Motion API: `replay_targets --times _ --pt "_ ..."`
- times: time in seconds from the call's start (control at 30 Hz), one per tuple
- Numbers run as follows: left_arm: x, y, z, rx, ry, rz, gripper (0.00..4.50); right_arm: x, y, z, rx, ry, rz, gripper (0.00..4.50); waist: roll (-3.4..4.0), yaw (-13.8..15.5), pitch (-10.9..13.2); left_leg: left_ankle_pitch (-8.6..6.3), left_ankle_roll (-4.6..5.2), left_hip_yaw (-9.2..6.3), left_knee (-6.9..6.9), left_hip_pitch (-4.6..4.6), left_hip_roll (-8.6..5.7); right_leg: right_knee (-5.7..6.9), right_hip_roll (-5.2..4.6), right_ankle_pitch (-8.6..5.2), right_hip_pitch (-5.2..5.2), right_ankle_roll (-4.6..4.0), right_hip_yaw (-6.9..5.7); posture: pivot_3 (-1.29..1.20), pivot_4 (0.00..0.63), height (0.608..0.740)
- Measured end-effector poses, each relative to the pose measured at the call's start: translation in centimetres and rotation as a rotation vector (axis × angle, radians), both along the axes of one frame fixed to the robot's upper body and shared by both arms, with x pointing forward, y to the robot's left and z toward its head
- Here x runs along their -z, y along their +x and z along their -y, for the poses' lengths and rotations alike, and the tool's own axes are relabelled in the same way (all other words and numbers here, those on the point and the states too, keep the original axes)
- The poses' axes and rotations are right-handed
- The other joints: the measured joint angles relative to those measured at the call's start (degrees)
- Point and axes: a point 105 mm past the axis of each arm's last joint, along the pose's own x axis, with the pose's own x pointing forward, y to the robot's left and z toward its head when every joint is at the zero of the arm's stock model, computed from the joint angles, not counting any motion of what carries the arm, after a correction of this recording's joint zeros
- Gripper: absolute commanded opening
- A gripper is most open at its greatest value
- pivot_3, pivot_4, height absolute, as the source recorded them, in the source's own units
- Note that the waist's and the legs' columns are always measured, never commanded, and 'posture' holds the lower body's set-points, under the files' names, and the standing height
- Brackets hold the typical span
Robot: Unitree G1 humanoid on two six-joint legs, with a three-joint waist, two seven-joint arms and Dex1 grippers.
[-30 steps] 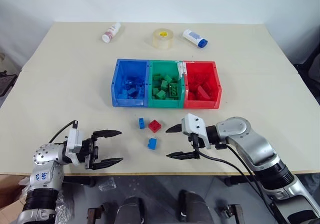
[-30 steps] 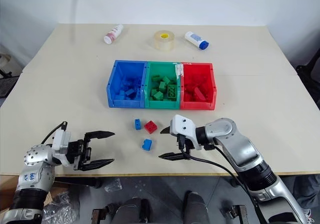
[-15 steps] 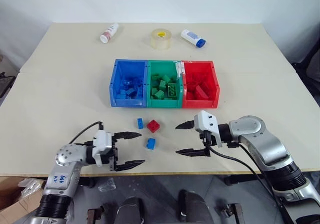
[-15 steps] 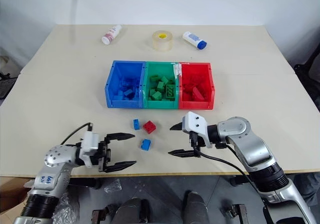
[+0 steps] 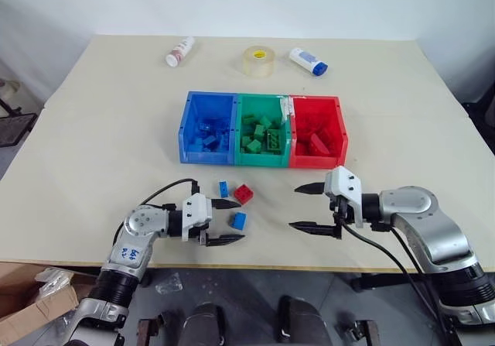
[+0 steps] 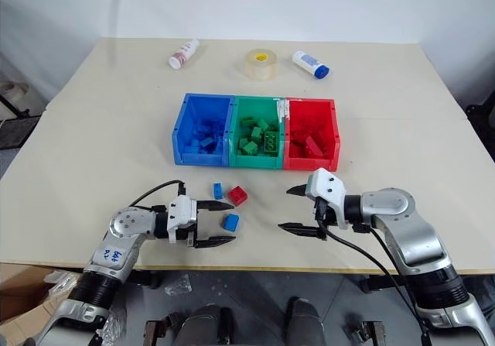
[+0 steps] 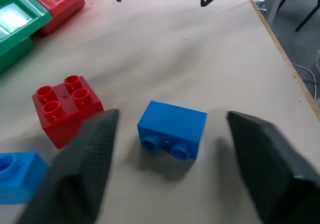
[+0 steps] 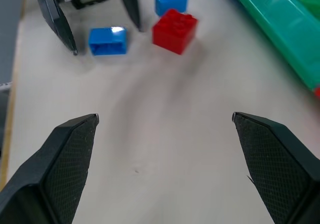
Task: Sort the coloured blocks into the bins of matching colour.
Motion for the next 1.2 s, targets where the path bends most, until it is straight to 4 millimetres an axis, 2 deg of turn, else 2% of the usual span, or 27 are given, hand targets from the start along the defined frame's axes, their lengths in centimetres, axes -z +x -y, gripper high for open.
replay_targets --times 0.13,0.43,0.57,0.73,0.8,0.97,1.07,1.1,1.2 --pt "0.0 0.2 0.2 0.01 -0.007 0.001 1.57 -0.2 0.0 0.8 0.035 0.006 0.009 4.5 0.05 0.0 0.0 0.0 0.01 -0.01 0.01 0.0 -0.01 0.0 -0.01 0.0 0.01 0.0 0.0 0.0 0.15 0.74" --pt "-0.8 0.6 0.0 -0.039 -0.052 -0.051 1.57 -1.4 -1.0 1.5 0.001 0.128 0.016 4.5 0.01 -0.1 0.0 0.0 0.01 -0.04 0.01 -0.03 -0.02 -0.01 -0.01 0.01 0.0 0.02 -0.02 0.0 0.15 0.74" --pt "-3.9 1.9 -0.7 -0.108 -0.084 0.003 1.57 -2.1 -1.8 1.5 -0.059 0.192 0.012 4.5 -0.02 -0.2 0.0 0.0 0.01 -0.06 0.01 -0.04 -0.01 -0.01 0.0 0.01 0.0 0.02 -0.02 0.0 0.15 0.74" --pt "-10.0 4.3 -1.4 -0.196 -0.178 0.121 1.57 -2.1 -1.9 1.5 -0.083 0.205 0.026 4.5 -0.02 -0.1 0.0 0.0 0.01 -0.04 0.01 -0.05 -0.03 -0.06 0.0 0.03 0.01 0.05 -0.01 0.0 0.15 0.74" --pt "-11.4 5.1 -1.5 -0.215 -0.197 0.146 1.57 -2.0 -1.7 1.6 -0.076 0.21 0.024 4.5 -0.03 -0.1 0.0 0.0 0.01 -0.04 0.01 -0.05 -0.03 -0.06 0.01 0.03 0.01 0.05 -0.02 0.0 0.15 0.74" --pt "-14.5 9.0 -2.3 -0.337 -0.251 0.186 1.57 -2.1 -1.3 1.6 -0.071 0.21 0.042 4.5 -0.06 -0.1 0.0 0.03 0.01 -0.03 0.0 -0.07 -0.04 -0.11 0.04 0.04 0.01 0.08 -0.01 0.0 0.15 0.74" --pt "-14.4 11.4 -3.5 -0.456 -0.24 0.194 1.57 -2.1 -1.2 1.5 -0.063 0.21 0.046 4.5 -0.07 -0.2 0.0 0.03 0.01 -0.02 -0.05 -0.07 -0.06 -0.16 0.04 0.05 0.01 0.1 -0.02 0.0 0.15 0.74" --pt "-14.1 11.9 -3.9 -0.486 -0.236 0.187 2.28 -2.1 -1.2 1.5 -0.06 0.212 0.047 4.5 -0.08 -0.3 0.0 0.03 0.01 -0.01 -0.08 -0.08 -0.06 -0.19 0.05 0.05 0.0 0.1 -0.02 0.0 0.15 0.74" --pt "-12.6 12.7 -4.6 -0.536 -0.217 0.151 3.1 -1.9 -1.1 1.6 -0.043 0.211 0.048 4.5 -0.12 -0.3 0.1 0.03 0.01 -0.02 -0.08 -0.09 -0.06 -0.19 0.05 0.05 -0.01 0.1 -0.02 0.0 0.15 0.74"
